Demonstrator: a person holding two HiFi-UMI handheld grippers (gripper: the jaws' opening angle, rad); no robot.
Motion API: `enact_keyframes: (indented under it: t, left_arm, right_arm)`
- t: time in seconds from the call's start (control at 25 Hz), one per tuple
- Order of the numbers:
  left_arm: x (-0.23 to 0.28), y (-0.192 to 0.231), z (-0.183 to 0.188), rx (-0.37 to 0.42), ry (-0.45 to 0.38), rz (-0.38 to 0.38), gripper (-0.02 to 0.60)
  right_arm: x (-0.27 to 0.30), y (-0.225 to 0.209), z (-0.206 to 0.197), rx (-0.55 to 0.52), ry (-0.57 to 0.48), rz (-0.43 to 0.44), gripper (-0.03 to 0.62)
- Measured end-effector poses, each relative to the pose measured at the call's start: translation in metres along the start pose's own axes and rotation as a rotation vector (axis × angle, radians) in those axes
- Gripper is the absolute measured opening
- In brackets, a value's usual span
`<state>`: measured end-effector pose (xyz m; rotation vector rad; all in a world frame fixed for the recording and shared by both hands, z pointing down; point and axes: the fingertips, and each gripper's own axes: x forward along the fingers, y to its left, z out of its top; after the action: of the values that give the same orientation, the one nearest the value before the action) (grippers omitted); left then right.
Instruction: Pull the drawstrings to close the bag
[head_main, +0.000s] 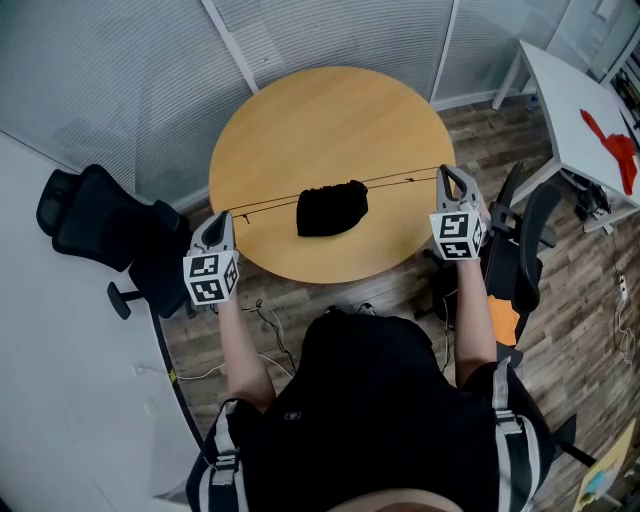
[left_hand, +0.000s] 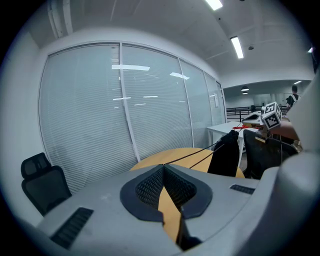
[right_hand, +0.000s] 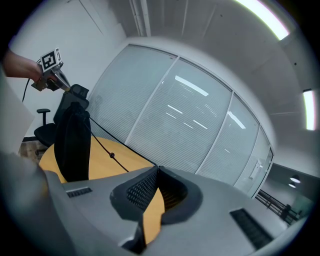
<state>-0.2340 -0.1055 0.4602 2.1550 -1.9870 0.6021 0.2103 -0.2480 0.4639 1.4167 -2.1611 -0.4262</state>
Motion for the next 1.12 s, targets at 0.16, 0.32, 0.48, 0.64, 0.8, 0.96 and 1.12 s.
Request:
enact_keyframes:
  t: [0.16, 0.32, 0.48, 0.64, 0.8, 0.96, 1.12]
  left_arm:
    - [0.001, 0.004, -0.002, -0.016, 0.007, 0.01, 0.014]
    - [0.002, 0.006, -0.003, -0.036, 0.012, 0.019, 0.014]
    - [0.003, 0.008, -0.005, -0.04, 0.017, 0.027, 0.014]
    - [0.004, 0.012, -0.007, -0.044, 0.019, 0.031, 0.014]
    - [0.004, 0.013, -0.008, -0.05, 0.018, 0.037, 0.014]
    - [0.005, 0.017, -0.01, -0.058, 0.021, 0.041, 0.014]
    - [0.005, 0.019, -0.011, -0.062, 0.025, 0.042, 0.014]
  right_arm:
    - [0.002, -0.001, -0.003, 0.006, 0.005, 0.001, 0.06]
    - [0.003, -0.001, -0.007, 0.012, 0.014, 0.005, 0.06]
    - [0.003, -0.003, -0.006, 0.009, 0.012, 0.0, 0.06]
    - [0.007, -0.002, -0.01, 0.002, 0.012, 0.004, 0.06]
    - [0.007, -0.003, -0.01, 0.005, 0.014, 0.004, 0.06]
    - [0.008, -0.001, -0.009, 0.002, 0.014, 0.009, 0.06]
    - [0.011, 0.001, -0.011, 0.003, 0.019, 0.016, 0.06]
